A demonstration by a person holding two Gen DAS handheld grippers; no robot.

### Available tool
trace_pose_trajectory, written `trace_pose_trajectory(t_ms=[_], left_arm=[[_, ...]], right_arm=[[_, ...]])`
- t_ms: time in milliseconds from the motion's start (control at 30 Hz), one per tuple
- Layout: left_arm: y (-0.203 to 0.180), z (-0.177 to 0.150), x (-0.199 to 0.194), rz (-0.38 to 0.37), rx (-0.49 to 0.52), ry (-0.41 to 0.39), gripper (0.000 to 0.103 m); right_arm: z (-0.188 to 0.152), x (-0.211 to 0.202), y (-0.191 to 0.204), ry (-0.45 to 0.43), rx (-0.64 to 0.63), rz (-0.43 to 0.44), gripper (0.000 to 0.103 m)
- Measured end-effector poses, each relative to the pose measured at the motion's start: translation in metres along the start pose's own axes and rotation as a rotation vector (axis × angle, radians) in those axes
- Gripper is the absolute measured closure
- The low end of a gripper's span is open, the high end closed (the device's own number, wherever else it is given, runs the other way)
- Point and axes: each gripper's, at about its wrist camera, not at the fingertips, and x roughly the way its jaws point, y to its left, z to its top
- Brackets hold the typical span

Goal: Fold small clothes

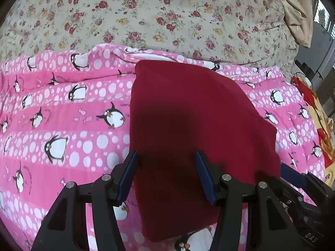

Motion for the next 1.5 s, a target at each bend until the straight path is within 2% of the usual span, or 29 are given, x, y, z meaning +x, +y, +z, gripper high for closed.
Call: trace_pose_trajectory(t_ms=[100,167,200,267,400,433,500,567,667,733,833,900,967,1033,1100,1133,1167,1200,1267,1300,1367,1500], left_arm=[[0.000,-0.007,0.004,0.010,0.002,0.009,0.067],[0.000,-0.012,0.006,0.017,0.001,0.012,0.065],[0.000,-0.013,0.006,0.017,-0.001,0.013,0.065],[0.002,-0.015,0.003,0.005,-0.012,0.012,0.065],[0.008,-0.013,0.000,-0.015,-0.034,0.018,0.065],[0.009,-0.011,0.000,-0.018,-0.038,0.017,0.065],[0.011,-0.007,0.000,-0.025,-0.046,0.021,0.065],[0.015,-0.002,0.002,-0.048,-0.058,0.023,0.065],[0.020,0.006,0.005,-0.089,-0.065,0.023,0.064],[0.026,0.011,0.011,-0.137,-0.079,0.031,0.060],[0.042,0.021,0.019,-0.212,-0.134,0.027,0.059],[0.048,0.025,0.027,-0.235,-0.153,0.037,0.058],[0.048,0.027,0.038,-0.244,-0.153,0.056,0.052],[0.046,0.026,0.048,-0.253,-0.146,0.067,0.047],[0.047,0.025,0.058,-0.281,-0.173,0.087,0.046],[0.049,0.024,0.062,-0.306,-0.200,0.099,0.046],[0.052,0.024,0.064,-0.329,-0.231,0.110,0.048],[0.053,0.024,0.064,-0.337,-0.245,0.111,0.051],[0.053,0.024,0.057,-0.340,-0.235,0.099,0.064],[0.052,0.024,0.052,-0.343,-0.224,0.097,0.067],[0.049,0.024,0.038,-0.352,-0.208,0.101,0.073],[0.046,0.011,-0.006,-0.345,-0.169,0.095,0.074]], right_arm=[[-0.003,0.016,-0.003,0.038,0.013,-0.014,0.053],[-0.007,0.034,-0.006,0.098,0.024,-0.037,0.052],[-0.010,0.039,-0.010,0.114,0.043,-0.021,0.052],[-0.011,0.033,-0.014,0.100,0.076,-0.003,0.052],[-0.004,0.017,-0.009,0.070,0.048,-0.015,0.051],[-0.002,0.014,-0.010,0.063,0.052,-0.010,0.050],[0.001,0.011,-0.013,0.051,0.079,0.007,0.037],[0.004,0.014,-0.019,0.053,0.113,0.023,0.028],[0.008,0.024,-0.028,0.065,0.145,0.055,0.027],[0.010,0.029,-0.036,0.055,0.159,0.084,0.026],[0.020,0.040,-0.048,0.042,0.187,0.141,0.024],[0.027,0.050,-0.053,0.038,0.192,0.175,0.022],[0.034,0.064,-0.054,0.051,0.181,0.195,0.020],[0.039,0.082,-0.055,0.075,0.183,0.227,0.015],[0.042,0.094,-0.058,0.081,0.212,0.256,0.013],[0.043,0.097,-0.058,0.078,0.216,0.263,0.013],[0.045,0.099,-0.056,0.079,0.212,0.262,0.018],[0.045,0.101,-0.053,0.082,0.204,0.257,0.032],[0.047,0.099,-0.048,0.076,0.195,0.268,0.049],[0.048,0.094,-0.044,0.067,0.184,0.253,0.058],[0.050,0.080,-0.034,0.059,0.152,0.247,0.063],[0.049,0.043,-0.013,0.057,0.121,0.321,0.064]])
